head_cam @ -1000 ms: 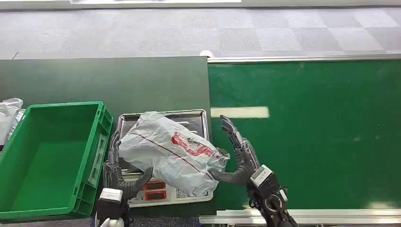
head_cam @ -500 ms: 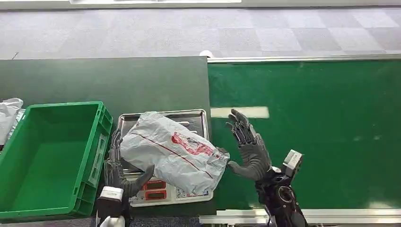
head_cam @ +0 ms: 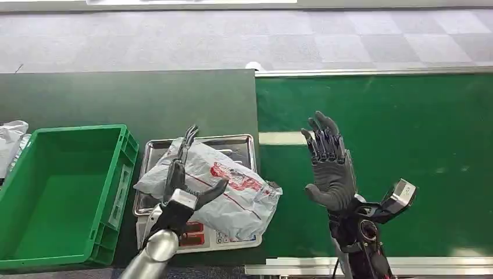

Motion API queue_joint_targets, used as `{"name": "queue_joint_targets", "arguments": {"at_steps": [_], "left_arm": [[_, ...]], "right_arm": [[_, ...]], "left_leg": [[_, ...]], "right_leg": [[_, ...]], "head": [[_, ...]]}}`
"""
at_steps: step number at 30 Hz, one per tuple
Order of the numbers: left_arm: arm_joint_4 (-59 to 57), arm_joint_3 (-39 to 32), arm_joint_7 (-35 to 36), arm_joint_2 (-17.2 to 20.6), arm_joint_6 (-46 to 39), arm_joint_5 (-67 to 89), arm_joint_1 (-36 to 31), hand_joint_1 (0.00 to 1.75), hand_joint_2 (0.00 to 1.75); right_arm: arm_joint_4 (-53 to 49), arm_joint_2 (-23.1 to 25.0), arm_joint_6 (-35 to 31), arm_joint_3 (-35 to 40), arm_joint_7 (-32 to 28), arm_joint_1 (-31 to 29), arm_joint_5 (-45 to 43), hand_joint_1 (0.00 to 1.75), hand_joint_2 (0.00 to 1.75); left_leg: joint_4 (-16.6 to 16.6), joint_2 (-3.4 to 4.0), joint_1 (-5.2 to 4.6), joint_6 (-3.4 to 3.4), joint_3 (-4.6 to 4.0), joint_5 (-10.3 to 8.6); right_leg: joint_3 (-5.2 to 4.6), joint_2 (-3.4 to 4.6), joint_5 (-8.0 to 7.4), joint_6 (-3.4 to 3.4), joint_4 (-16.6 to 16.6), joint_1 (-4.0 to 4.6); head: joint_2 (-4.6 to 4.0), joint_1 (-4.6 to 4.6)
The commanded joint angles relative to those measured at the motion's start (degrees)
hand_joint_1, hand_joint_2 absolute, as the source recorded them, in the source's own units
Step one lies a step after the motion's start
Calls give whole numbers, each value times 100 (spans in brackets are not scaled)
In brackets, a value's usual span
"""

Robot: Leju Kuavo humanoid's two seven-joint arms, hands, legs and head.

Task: Moved the parcel from conveyor to table for the left to box.

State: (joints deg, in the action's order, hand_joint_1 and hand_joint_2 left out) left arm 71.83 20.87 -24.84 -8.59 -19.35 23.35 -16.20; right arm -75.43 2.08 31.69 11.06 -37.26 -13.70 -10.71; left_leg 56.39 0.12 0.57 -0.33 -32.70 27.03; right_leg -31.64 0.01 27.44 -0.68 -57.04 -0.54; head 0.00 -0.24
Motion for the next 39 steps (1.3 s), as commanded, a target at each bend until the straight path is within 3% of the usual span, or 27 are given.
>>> {"name": "queue_joint_targets", "arguments": {"at_steps": [1, 3, 5, 11, 17, 18, 19, 33, 39], "left_arm": [[-3802, 253, 953, -276, -215, 1742, -1977, 0, 175], [-4022, 184, 882, -298, -211, 1829, -2034, 0, 175], [-4423, 230, 1290, -295, 95, 2131, -2163, 0, 175], [-4469, 198, 1267, -304, 77, 2154, -2170, 0, 175], [-5042, 386, 2237, -255, 649, 3016, -2234, 0, 175], [-5020, 238, 2152, -273, 619, 2967, -2187, 155, 175], [-5005, 179, 2141, -278, 593, 3023, -2178, 175, 175], [-4544, -405, 1548, -381, 254, 2801, -2278, 175, 175], [-3385, -520, 947, -460, -175, 2360, -1955, 175, 175]], "right_arm": [[-199, 370, 69, -305, 225, -180, 36, 0, 175], [-129, 391, 82, -315, 211, -203, 60, 0, 175], [-47, 427, 127, -351, 201, -219, 77, 0, 175], [-30, 433, 140, -362, 193, -224, 82, 0, 175], [270, 501, 139, -530, 192, -253, 97, 0, 175], [231, 519, 124, -590, 179, -203, 106, 0, 175], [163, 535, 113, -640, 177, -153, 127, 0, 175], [-214, 671, -15, -888, 314, 15, 172, 0, 175], [-415, 695, -19, -1036, 338, 233, 172, 0, 175]], "left_leg": [[-6, -18, -2, 2, 2, -13], [-10, -15, -2, 2, 4, -17], [-4, -4, -2, 1, 5, -8], [-3, 0, -1, 1, 6, -7], [-8, 4, -2, 2, 14, -11], [-17, 6, -3, 3, 16, -19], [-17, 5, -5, 3, 33, -15], [-10, -1, 0, 1, 46, -35], [-3, -8, 1, 1, 40, -27]], "right_leg": [[7, -18, -5, 2, 4, -2], [9, -15, -8, 3, 8, -2], [7, -3, -5, 1, 1, -1], [6, 1, -5, 1, 1, 0], [18, 8, -10, 1, 6, 0], [21, 9, -18, 2, 14, -1], [40, 5, -12, 1, 13, -3], [50, -6, -30, 6, 7, 1], [45, -12, -19, 3, 1, 2]], "head": [[0, 2], [0, 0], [0, 0], [0, 0], [0, 0], [0, 0], [0, 0], [0, 0], [0, 0]]}}
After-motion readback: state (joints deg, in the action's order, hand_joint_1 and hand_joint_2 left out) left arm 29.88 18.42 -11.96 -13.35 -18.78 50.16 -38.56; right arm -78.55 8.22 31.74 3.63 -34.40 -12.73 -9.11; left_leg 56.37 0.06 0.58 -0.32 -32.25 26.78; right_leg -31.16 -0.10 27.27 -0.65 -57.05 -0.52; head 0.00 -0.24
